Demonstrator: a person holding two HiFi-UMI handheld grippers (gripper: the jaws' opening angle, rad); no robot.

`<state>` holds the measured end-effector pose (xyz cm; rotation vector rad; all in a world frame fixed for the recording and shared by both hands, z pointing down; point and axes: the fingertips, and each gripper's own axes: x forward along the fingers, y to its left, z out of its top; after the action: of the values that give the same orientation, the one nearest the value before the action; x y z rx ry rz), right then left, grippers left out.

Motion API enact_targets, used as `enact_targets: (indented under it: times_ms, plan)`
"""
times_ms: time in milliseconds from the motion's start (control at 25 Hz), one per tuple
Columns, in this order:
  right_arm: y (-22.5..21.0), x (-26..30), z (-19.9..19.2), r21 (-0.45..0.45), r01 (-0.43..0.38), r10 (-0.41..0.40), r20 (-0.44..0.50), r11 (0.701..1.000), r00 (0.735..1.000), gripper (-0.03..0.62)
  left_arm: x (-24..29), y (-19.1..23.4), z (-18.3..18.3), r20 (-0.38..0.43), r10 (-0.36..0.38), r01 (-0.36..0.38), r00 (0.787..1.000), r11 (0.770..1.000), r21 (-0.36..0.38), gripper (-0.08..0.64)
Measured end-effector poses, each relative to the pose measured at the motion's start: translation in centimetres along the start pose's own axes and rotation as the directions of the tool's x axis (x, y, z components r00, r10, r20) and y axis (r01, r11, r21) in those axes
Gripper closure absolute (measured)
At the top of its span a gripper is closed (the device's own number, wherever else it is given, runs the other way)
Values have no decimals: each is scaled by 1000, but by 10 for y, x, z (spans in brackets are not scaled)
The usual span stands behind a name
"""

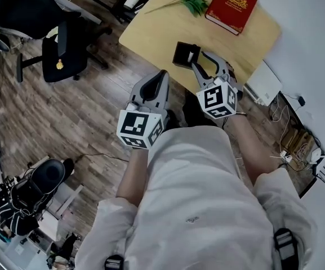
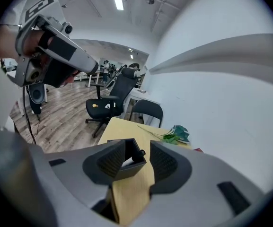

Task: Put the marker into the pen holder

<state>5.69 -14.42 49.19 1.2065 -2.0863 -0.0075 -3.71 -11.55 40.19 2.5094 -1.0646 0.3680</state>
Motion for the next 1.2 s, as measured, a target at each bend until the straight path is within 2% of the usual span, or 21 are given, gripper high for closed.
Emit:
enact_targets:
  times_ms: [520,880,1200]
  plan:
    - [40,-58,22,40,124,-123,-10,992,992,462,-39,-8,-12,-8,-133,133,991,990,39,549]
    - [82,-97,49,93,187,-190,24,978,981,505,-75,-17,-24,-12,-212,212,977,974,77,548]
    - [106,-127,82,109,222,-231,75,969,970,543,-102,-19,-32,-11,-240,240,971,966,94,549]
